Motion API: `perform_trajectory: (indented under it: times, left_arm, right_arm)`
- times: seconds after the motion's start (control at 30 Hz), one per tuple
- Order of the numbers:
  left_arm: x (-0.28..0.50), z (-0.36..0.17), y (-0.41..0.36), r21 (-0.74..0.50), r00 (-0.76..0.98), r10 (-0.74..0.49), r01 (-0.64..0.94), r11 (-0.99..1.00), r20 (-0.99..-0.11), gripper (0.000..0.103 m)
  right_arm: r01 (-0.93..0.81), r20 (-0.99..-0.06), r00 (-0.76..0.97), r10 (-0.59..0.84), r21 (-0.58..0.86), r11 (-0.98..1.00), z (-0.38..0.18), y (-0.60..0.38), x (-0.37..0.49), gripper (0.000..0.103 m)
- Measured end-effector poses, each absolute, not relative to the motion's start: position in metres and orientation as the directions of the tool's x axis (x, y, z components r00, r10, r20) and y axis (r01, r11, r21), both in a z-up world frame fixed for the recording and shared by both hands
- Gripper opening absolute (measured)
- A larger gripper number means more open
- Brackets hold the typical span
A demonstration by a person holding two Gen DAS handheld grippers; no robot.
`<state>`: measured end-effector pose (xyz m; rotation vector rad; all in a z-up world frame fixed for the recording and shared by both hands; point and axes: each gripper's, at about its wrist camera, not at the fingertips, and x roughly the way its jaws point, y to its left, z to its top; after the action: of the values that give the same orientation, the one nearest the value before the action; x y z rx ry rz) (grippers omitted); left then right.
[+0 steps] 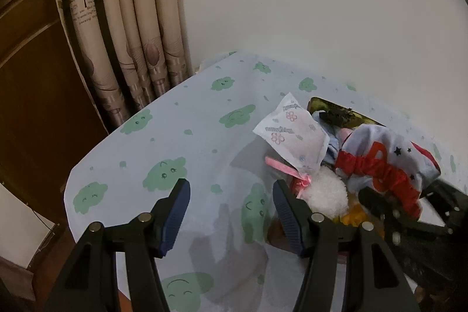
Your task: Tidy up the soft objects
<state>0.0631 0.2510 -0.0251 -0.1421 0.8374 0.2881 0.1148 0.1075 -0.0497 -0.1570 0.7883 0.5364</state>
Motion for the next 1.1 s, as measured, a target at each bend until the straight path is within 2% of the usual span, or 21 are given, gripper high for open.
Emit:
perform_trajectory:
  times: [0.03, 0.37, 0.53, 0.73, 1.1]
  left_arm:
    - [0.063, -0.026, 0.251, -0.013, 0.633, 0.192, -0.304, 0.953, -0.750, 0.060]
    - [0.062, -0.025, 0.243, -0.017, 0.641, 0.178, -0.286, 0.958, -0.747, 0.060]
    - [0.063, -0.027, 0.239, -0.013, 0.637, 0.176, -0.280, 0.960, -0.751, 0.060]
    - [0.062, -0.026, 0.230, 0.007, 0.638, 0.183, -0.268, 0.963, -0.748, 0.060]
    - [0.062, -0.028, 0.226, -0.001, 0.640, 0.165, -0.251, 0.968, -0.750, 0.060]
  right_arm:
    - [-0.514, -0.697, 0.595, 0.400, 0.053, 0.856, -0.046, 0.106, 0.111, 0.083]
    - [-0.483, -0.684, 0.624, 0.377, 0.042, 0.875, -0.026, 0.088, 0.093, 0.095]
    - [-0.388, -0.678, 0.661, 0.322, 0.058, 0.920, -0.021, 0.072, 0.076, 0.102]
    - [-0.335, -0.685, 0.683, 0.251, 0.012, 0.942, -0.030, 0.070, 0.060, 0.102]
    - [-0.319, -0.708, 0.667, 0.230, 0.008, 0.948, -0.041, 0.070, 0.053, 0.102]
